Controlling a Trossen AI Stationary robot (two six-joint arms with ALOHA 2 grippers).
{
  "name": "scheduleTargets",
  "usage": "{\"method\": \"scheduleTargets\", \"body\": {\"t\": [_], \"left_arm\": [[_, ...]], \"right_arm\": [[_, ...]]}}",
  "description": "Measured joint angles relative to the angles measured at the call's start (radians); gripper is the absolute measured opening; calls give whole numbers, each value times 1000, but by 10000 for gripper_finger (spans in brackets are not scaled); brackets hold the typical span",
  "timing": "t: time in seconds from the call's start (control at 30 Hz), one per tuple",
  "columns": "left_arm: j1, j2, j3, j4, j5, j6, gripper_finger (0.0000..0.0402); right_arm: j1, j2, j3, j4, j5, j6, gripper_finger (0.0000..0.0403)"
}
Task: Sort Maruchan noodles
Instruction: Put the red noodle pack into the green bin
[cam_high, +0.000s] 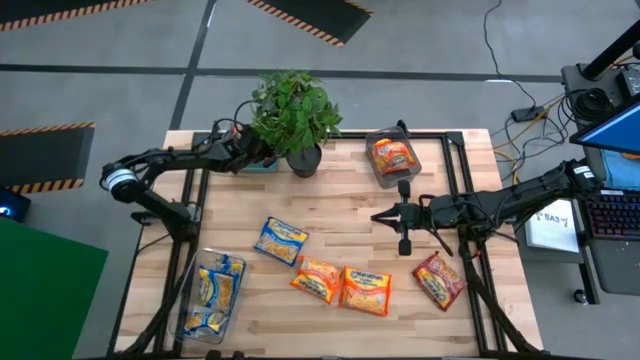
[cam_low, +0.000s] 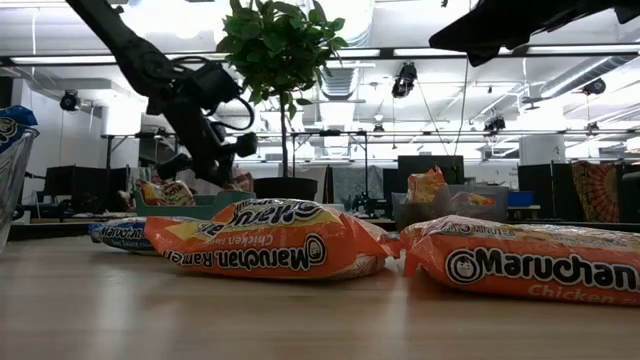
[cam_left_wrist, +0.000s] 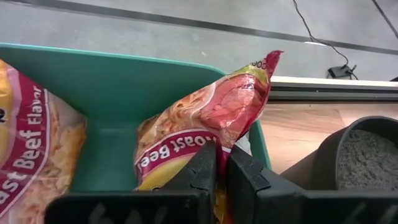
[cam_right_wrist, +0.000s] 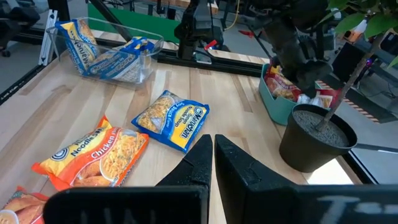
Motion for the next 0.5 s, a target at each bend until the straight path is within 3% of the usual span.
{"method": "scheduleTargets", "body": {"t": [0.3, 0.5], "left_arm": [[0, -38, 0, -18, 25, 26, 86], [-1, -139, 1, -120, 78, 104, 131]], "right_arm": [[0, 0, 0, 0, 0, 7, 9], [0, 0, 0, -1, 2, 47, 9]]}}
